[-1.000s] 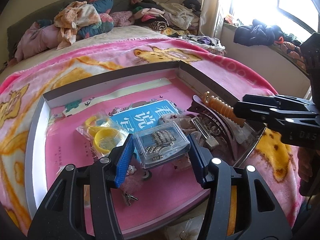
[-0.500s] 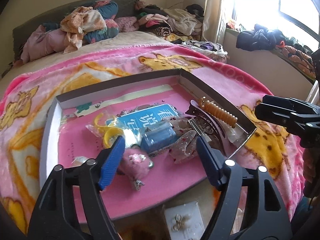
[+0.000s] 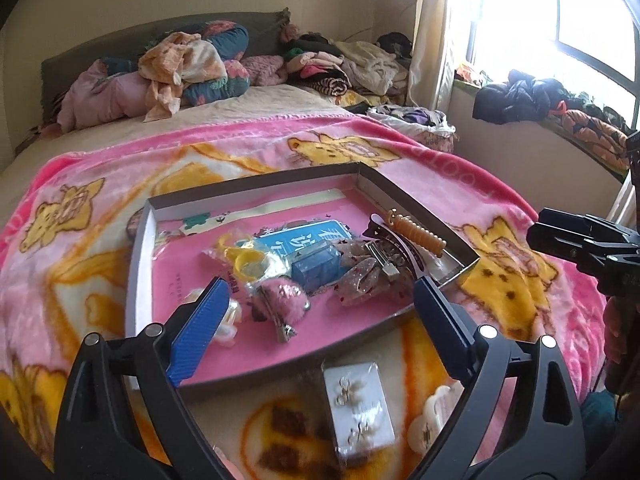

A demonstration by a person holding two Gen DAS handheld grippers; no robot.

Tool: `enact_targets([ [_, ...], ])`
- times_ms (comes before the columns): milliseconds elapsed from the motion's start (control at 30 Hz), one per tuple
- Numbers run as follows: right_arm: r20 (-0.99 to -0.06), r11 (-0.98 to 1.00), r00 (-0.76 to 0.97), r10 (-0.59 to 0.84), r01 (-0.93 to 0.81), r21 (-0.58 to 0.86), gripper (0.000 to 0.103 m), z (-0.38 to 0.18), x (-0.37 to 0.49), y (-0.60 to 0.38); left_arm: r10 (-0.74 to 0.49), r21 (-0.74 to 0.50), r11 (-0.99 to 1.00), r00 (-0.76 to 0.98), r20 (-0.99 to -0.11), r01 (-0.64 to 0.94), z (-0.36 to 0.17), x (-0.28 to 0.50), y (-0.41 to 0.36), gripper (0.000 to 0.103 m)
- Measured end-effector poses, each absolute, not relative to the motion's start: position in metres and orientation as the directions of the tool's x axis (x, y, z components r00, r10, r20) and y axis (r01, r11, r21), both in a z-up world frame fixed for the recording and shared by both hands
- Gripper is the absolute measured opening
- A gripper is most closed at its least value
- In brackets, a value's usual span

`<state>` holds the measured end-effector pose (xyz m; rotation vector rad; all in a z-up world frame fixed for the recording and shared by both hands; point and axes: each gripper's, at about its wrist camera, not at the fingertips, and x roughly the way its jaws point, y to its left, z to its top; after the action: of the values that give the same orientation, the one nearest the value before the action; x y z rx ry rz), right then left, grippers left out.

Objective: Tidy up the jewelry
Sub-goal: 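Lift both grippers out and move them toward the white claw clip and earring card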

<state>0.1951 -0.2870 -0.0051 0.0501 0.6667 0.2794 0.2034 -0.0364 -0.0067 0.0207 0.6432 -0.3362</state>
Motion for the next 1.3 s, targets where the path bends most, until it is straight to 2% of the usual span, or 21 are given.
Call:
enact_targets([
  [1300,-0.632,0.935,0.695,0.343,-0.318,0.157,0.081,-0.03,0.112,-0.239,-0.254,-0.068,0.961,0.756,-0.604,0.268,-0.022,0.138,0.01,0.085],
])
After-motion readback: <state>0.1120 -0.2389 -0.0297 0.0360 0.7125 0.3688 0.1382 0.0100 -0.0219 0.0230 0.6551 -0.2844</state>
